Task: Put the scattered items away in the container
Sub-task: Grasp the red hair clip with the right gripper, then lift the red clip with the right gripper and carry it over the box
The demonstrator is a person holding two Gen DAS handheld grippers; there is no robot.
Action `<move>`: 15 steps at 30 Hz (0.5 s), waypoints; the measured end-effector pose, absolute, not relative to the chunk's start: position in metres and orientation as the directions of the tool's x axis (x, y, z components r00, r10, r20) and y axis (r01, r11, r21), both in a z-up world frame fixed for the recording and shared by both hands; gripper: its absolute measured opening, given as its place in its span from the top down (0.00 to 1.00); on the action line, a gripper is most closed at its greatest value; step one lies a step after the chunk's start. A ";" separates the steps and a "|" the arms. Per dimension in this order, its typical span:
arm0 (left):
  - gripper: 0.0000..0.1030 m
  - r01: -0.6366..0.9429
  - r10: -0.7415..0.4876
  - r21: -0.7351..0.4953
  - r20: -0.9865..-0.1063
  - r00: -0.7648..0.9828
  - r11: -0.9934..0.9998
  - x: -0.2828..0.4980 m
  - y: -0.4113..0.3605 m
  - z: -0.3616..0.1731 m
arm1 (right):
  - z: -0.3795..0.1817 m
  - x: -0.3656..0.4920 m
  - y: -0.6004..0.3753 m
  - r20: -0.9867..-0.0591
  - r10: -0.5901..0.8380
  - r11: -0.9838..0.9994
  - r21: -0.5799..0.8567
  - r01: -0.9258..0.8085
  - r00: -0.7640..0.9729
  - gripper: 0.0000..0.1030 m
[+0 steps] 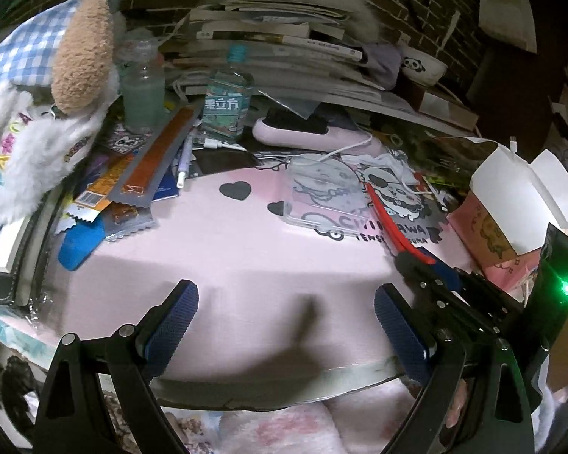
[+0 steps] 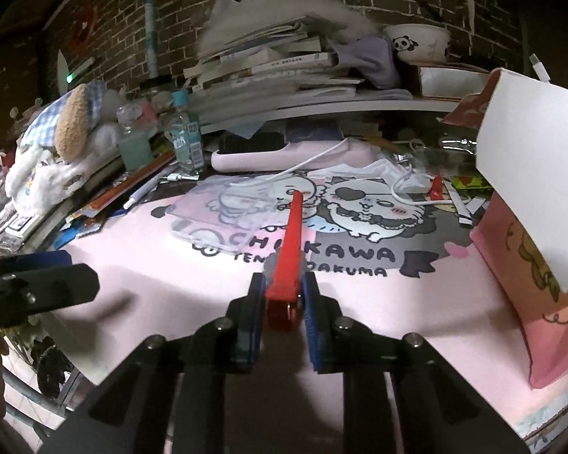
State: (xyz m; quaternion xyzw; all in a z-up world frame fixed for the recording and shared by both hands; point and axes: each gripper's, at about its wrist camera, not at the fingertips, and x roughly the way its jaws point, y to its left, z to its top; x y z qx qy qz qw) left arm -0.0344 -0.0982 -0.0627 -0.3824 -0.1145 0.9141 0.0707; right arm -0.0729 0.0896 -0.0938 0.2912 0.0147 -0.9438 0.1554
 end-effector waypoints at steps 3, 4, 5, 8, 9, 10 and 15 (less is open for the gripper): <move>0.10 -0.047 0.220 -0.262 -0.682 -0.697 -0.964 -0.034 -0.096 -0.062 | -0.092 -0.069 0.094 -0.541 -0.275 -0.955 0.058 0.290 -0.795 0.84; 0.10 -0.048 0.221 -0.263 -0.682 -0.697 -0.963 -0.034 -0.096 -0.062 | -0.090 -0.067 0.095 -0.532 -0.272 -0.956 0.053 0.288 -0.802 0.85; 0.10 -0.048 0.221 -0.264 -0.682 -0.697 -0.963 -0.034 -0.095 -0.061 | -0.089 -0.065 0.096 -0.525 -0.269 -0.957 0.049 0.287 -0.807 0.85; 0.10 -0.046 0.221 -0.265 -0.683 -0.697 -0.963 -0.033 -0.095 -0.061 | -0.080 -0.058 0.096 -0.498 -0.267 -0.957 0.034 0.289 -0.825 0.85; 0.10 -0.049 0.223 -0.265 -0.682 -0.697 -0.963 -0.034 -0.095 -0.061 | -0.078 -0.056 0.096 -0.492 -0.268 -0.956 0.032 0.291 -0.828 0.85; 0.10 -0.050 0.224 -0.265 -0.681 -0.697 -0.963 -0.034 -0.095 -0.061 | -0.076 -0.055 0.098 -0.488 -0.274 -0.955 0.037 0.294 -0.829 0.85; 0.10 -0.058 0.233 -0.272 -0.673 -0.702 -0.960 -0.030 -0.093 -0.059 | -0.069 -0.051 0.100 -0.481 -0.286 -0.952 0.047 0.301 -0.829 0.85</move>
